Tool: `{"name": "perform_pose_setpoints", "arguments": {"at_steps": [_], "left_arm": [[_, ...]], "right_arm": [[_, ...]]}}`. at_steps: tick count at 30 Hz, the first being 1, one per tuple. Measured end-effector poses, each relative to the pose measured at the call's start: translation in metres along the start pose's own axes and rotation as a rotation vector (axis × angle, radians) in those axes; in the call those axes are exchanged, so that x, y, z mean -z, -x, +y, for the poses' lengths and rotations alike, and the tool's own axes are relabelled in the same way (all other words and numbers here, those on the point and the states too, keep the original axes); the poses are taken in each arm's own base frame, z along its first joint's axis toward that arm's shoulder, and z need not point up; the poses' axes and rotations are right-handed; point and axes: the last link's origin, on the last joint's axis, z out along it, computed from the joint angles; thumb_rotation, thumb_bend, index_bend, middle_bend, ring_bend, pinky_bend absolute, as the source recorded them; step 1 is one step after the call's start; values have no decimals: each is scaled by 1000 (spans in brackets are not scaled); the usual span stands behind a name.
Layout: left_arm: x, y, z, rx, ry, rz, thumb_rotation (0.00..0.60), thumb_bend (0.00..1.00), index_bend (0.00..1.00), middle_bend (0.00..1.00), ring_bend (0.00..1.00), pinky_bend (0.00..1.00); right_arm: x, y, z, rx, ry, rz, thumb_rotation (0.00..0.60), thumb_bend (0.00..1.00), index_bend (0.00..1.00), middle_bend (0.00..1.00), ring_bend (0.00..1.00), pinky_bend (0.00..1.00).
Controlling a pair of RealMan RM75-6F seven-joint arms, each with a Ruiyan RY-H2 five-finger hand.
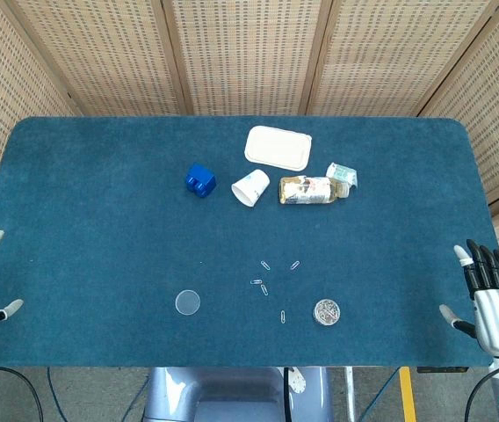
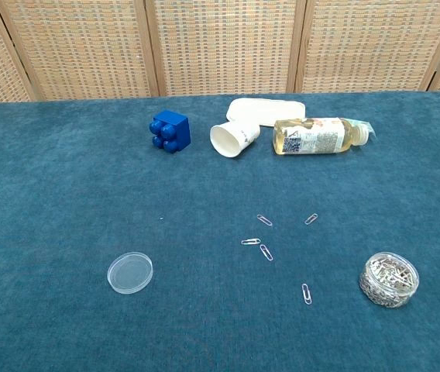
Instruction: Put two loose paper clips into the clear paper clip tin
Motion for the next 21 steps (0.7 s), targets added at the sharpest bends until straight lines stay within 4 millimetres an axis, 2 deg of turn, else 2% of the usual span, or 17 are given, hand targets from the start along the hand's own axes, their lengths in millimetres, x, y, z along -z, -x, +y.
{"name": "perform_pose_setpoints", "arguments": {"at_steps": [6,8,10,15,21], "left_arm": [[-1,0,-2,2,-10,-2,600,0,0,0,0,0],[-1,0,-3,3,-14,0,600,0,0,0,0,0],[-2,1,-3,2,-18,-1,600,0,0,0,0,0],[-6,3,-5,-4,-34,-7,600,0,0,0,0,0],[-12,6,-6,-15,-50,-11,600,0,0,0,0,0]], "right_arm": [[-2,3,-2,-2,-16,-15,600,0,0,0,0,0],[-7,4,-5,-6,-39,-23,600,0,10,0,0,0],[-17,5,-9,-6,-73,-36,600,0,60,0,0,0],[-57,5,-30,-10,-207,-80,600,19,213,0,0,0],[-105,10,-74,-90,-385,-193,600,199,294,0,0,0]]}}
